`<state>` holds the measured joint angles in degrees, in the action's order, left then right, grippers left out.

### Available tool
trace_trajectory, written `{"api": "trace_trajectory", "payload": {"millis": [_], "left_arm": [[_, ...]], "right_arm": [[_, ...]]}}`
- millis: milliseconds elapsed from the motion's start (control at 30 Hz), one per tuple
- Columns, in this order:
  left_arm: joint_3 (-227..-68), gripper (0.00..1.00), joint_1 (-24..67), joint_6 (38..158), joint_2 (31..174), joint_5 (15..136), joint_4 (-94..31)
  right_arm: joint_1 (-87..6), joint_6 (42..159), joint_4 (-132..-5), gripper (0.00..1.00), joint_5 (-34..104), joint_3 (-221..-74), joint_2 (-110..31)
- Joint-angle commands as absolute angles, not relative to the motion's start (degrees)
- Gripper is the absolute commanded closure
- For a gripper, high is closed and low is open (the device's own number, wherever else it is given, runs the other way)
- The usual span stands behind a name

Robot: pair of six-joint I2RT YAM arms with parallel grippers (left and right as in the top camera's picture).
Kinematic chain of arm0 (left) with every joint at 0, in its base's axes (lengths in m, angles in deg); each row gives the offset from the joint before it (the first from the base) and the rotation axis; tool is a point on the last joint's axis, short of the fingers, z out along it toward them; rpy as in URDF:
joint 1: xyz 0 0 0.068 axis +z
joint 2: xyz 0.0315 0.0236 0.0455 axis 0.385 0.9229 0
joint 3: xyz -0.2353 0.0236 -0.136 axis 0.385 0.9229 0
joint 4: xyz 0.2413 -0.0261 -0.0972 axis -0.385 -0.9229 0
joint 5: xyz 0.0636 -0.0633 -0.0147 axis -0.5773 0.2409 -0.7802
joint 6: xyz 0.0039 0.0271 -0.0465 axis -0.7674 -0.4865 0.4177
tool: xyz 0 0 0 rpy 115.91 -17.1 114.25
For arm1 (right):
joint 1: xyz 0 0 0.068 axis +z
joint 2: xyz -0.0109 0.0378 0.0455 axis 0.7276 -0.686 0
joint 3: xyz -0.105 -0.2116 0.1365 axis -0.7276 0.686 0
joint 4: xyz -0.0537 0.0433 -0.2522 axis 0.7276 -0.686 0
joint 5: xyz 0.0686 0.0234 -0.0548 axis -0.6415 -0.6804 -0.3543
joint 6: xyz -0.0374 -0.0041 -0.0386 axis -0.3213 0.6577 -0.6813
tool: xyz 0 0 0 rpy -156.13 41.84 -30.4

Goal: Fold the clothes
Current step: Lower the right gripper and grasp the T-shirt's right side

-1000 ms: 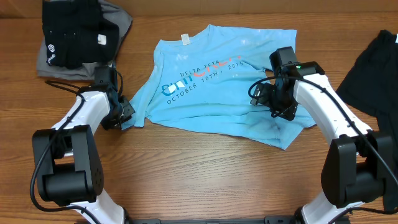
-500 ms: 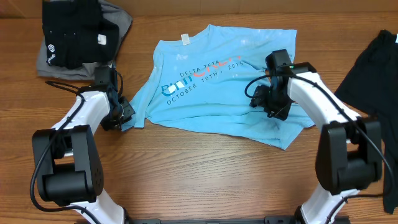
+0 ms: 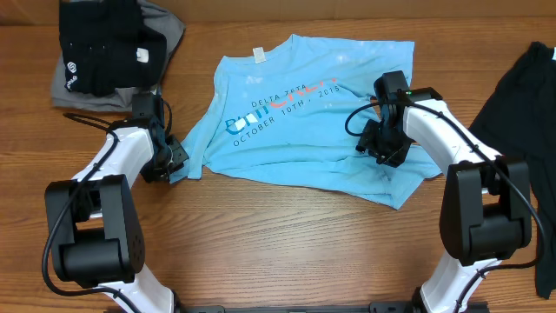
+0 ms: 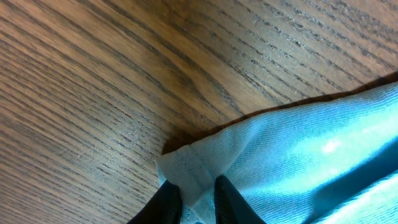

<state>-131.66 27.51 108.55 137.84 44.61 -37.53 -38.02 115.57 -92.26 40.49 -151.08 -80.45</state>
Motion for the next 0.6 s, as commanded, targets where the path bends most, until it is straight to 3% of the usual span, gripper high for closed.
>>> {"api": "trace_trajectory", "payload": {"millis": [0, 167, 267, 367, 467, 567], "left_arm": [[-132.2, 0.78, 27.5, 108.3, 138.7, 43.7, -38.0], [-132.2, 0.79, 27.5, 108.3, 138.7, 43.7, -38.0], [-132.2, 0.79, 27.5, 108.3, 138.7, 43.7, -38.1], [-132.2, 0.89, 27.5, 108.3, 138.7, 43.7, -38.1], [-132.2, 0.96, 27.5, 108.3, 138.7, 43.7, -38.1], [-132.2, 0.96, 27.5, 108.3, 138.7, 43.7, -38.1]], "right_arm": [[-38.3, 115.8, -91.6, 0.47, 42.1, -150.9, -80.1], [-38.3, 115.8, -91.3, 0.55, 42.1, -150.9, -80.1], [-38.3, 115.9, -91.3, 0.67, 42.3, -150.9, -80.1], [-38.3, 115.9, -91.3, 0.73, 42.3, -150.9, -80.1], [-38.3, 115.9, -91.3, 0.96, 42.3, -150.9, -80.1], [-38.4, 117.1, -91.3, 0.96, 42.3, -150.9, -80.1]]}}
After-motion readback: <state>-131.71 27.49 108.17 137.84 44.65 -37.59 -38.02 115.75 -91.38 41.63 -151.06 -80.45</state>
